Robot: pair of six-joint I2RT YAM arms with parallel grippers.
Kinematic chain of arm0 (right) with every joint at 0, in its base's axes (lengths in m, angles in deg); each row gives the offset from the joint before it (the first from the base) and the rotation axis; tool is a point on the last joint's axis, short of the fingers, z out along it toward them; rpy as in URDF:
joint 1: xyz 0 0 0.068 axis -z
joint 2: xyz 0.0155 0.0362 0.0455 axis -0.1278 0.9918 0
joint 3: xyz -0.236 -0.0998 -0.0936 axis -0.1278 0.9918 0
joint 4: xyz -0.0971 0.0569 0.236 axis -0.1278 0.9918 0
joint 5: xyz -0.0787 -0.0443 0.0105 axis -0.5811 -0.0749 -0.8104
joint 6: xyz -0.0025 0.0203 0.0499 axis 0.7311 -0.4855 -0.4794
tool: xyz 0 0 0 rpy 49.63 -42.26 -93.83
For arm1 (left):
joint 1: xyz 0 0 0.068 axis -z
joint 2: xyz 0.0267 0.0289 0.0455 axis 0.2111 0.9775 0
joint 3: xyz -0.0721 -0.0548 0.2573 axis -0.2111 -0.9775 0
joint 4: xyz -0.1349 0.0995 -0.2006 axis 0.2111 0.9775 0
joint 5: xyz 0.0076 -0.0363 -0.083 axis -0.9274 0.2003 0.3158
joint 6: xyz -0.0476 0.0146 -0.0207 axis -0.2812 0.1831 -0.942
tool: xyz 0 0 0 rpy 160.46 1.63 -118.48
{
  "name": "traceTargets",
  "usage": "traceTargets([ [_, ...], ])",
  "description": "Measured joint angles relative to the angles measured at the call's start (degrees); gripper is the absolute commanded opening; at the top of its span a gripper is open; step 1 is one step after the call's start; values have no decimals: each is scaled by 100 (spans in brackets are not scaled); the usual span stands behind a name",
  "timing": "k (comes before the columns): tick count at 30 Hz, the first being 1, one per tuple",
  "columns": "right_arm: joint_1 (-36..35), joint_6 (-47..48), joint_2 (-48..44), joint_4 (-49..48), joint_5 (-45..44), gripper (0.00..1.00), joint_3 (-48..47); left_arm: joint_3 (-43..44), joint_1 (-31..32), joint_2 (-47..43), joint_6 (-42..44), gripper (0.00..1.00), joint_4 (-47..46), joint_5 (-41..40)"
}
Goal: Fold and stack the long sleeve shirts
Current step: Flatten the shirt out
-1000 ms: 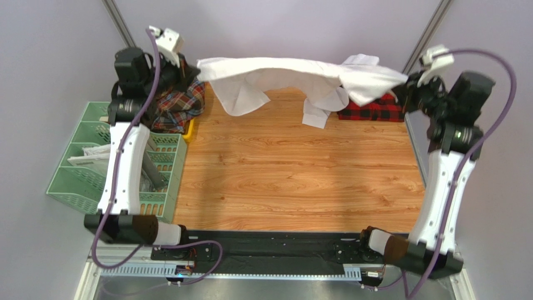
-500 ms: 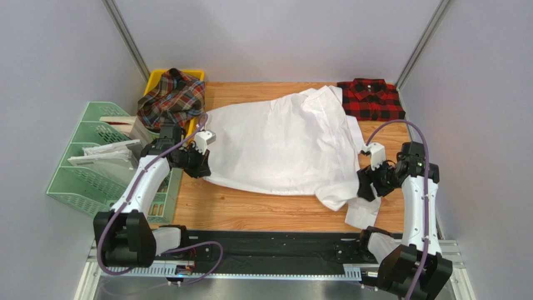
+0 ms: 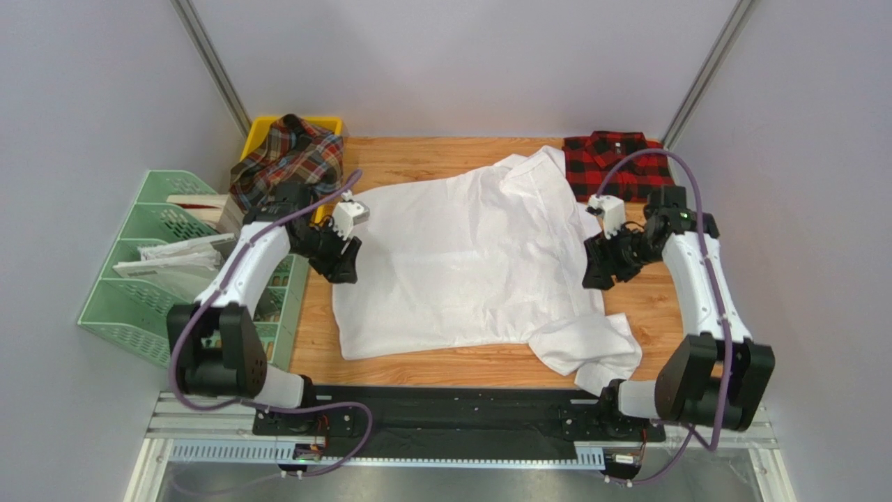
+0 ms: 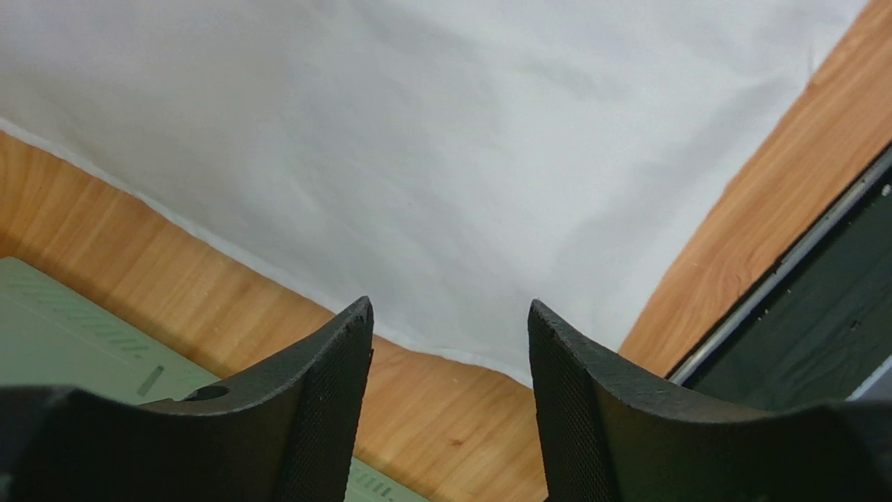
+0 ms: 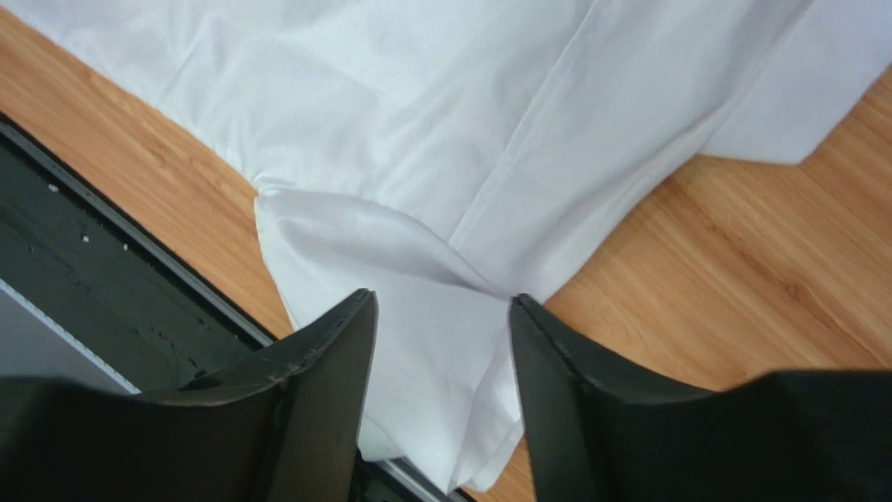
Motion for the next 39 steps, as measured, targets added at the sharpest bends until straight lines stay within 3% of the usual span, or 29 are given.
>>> traceTargets([
  [5, -649, -737, 1397, -782, -575, 33, -428, 562, 219, 1432, -87, 48, -157, -424],
  [11, -772, -1014, 2892, -1368, -1412, 29, -1034, 1069, 378, 2468, -275, 39, -199, -866],
  [19, -772, -595, 2959, -1388, -2358, 26, -42, 999, 603, 2697, -295, 29, -120, -1270],
  [22, -778, -306, 2682, -1239, -2470, 24, 337, 695, 713, 2614, -238, 23, -48, -1370],
  [23, -778, -157, 2570, -1102, -2485, 24, 514, 533, 750, 2540, -188, 16, 2, -1403],
  [25, -778, 66, 2411, -800, -2470, 25, 754, 260, 813, 2376, -66, 14, 256, -1436],
  [28, -754, 437, 2262, -15, -2262, 33, 767, 247, 841, 2245, 184, 20, 719, -1331],
  [31, -660, 494, 2315, 605, -1766, 41, -184, 1034, 691, 2245, 247, 43, 1104, -986],
  [32, -632, 417, 2358, 625, -1606, 44, -570, 1416, 621, 2247, 234, 55, 1102, -883],
  [33, -586, 260, 2455, 623, -1386, 48, -1119, 1755, 560, 2247, 212, 59, 1025, -787],
  [34, -551, 59, 2573, 505, -1187, 55, -1670, 2168, 498, 2247, 131, 67, 881, -699],
  [39, -476, -1475, 3099, -1067, -605, 63, -3239, 4087, 372, 2896, -361, 69, 129, -581],
])
